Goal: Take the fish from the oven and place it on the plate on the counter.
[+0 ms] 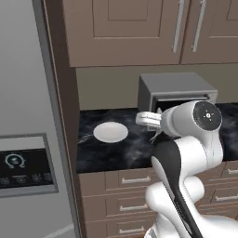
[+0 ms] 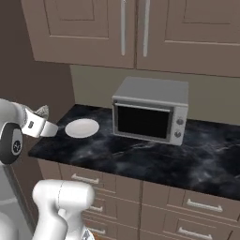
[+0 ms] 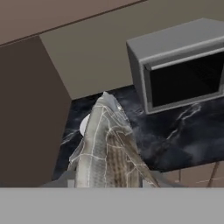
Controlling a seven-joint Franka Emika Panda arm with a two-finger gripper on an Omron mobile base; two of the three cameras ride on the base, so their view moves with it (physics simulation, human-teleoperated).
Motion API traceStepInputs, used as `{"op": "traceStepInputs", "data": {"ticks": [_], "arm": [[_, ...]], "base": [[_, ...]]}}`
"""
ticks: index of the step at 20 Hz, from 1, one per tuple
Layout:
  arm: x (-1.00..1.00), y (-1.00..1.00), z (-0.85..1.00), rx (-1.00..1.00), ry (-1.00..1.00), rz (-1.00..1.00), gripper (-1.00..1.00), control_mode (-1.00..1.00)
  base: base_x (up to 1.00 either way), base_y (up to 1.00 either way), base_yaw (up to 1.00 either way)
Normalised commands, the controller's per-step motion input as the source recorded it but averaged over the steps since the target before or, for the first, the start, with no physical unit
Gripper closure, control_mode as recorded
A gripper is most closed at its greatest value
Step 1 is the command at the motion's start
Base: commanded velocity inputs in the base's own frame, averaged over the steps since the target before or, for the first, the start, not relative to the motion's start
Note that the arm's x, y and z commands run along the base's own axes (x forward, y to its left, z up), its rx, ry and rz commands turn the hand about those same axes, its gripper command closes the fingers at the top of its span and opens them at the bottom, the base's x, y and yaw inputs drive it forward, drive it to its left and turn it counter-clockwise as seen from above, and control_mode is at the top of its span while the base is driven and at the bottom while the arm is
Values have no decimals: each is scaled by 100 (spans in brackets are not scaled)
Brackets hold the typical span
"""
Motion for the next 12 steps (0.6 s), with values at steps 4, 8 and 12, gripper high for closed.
{"op": "traceStepInputs", "data": {"ticks": [4, 8, 12], "arm": [[0, 0, 0, 0, 0, 0, 100, 100], [0, 0, 0, 0, 0, 0, 100, 100], [0, 0, 0, 0, 0, 0, 100, 100]], "base": [[67, -7, 17], [62, -1, 12], [77, 0, 11]]}}
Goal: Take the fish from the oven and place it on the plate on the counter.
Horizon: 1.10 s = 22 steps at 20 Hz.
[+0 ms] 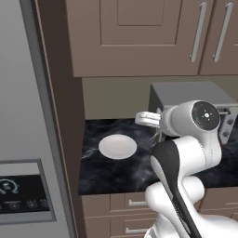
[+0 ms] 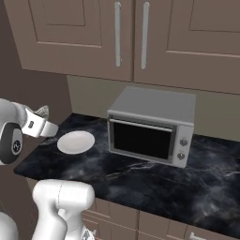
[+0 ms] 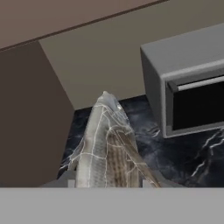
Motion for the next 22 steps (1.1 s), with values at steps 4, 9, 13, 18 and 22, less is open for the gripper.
{"op": "traceStepInputs", "data": {"ticks": [4, 9, 13, 18, 22], "arm": [[0, 0, 0, 0, 0, 0, 100, 100], [49, 0, -19, 0, 5, 9, 100, -100], [40, 19, -66, 0, 9, 5, 100, -100], [29, 13, -64, 0, 5, 0, 100, -100], [48, 2, -44, 0, 6, 0, 100, -100]], "base": [[84, 0, 11], [16, 0, 3], [0, 0, 0], [0, 0, 0], [0, 0, 0]]}}
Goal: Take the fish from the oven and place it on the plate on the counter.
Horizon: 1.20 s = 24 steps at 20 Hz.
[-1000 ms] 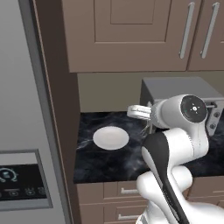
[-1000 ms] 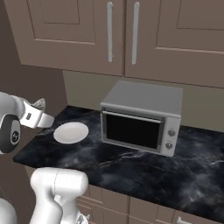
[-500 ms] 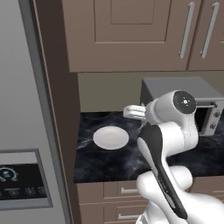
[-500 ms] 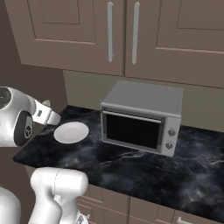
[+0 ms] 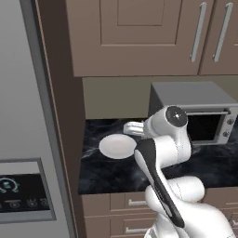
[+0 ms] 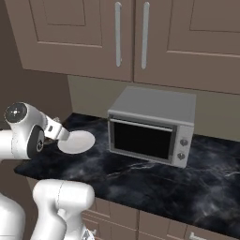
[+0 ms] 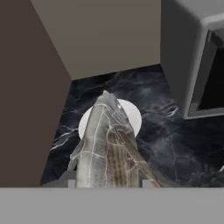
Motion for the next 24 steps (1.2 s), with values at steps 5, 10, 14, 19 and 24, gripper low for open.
{"op": "traceStepInputs", "data": {"ticks": [5, 10, 14, 19, 24], "arm": [[50, 4, -48, 0, 12, 1, 100, -100], [46, 16, -30, -1, 12, 0, 100, -100], [46, 10, -24, -7, 20, 0, 100, -100], [40, 5, -41, -7, 13, 0, 100, -100], [42, 0, -31, -2, 10, 0, 100, -100]], "base": [[0, 0, 0], [0, 0, 0], [0, 0, 0], [0, 0, 0], [0, 0, 0]]}}
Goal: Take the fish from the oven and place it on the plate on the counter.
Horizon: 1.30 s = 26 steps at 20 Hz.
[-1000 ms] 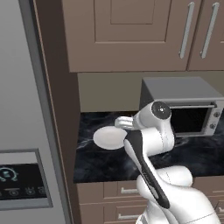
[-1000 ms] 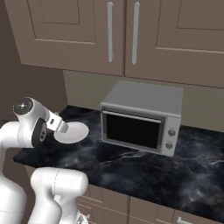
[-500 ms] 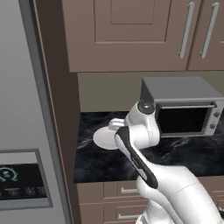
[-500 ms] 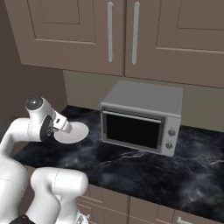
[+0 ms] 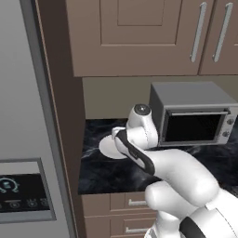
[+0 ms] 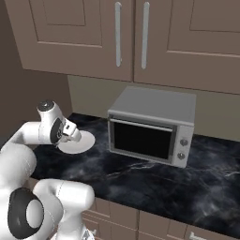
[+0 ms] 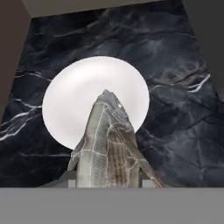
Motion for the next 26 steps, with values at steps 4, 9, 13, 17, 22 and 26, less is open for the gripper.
{"op": "traceStepInputs", "data": {"ticks": [4, 9, 13, 17, 22, 26], "arm": [[48, 0, -37, 0, 13, 1, 100, -100], [48, 1, -47, 0, 12, 0, 100, -100], [30, 6, -39, 0, 5, 0, 100, -100], [29, 8, -27, 0, 4, 0, 100, -100], [35, 1, -23, 0, 2, 0, 100, -100], [21, 0, -25, 0, 1, 0, 100, -100]], "base": [[0, 0, 0], [0, 0, 0], [0, 0, 0], [0, 0, 0], [0, 0, 0], [0, 0, 0]]}}
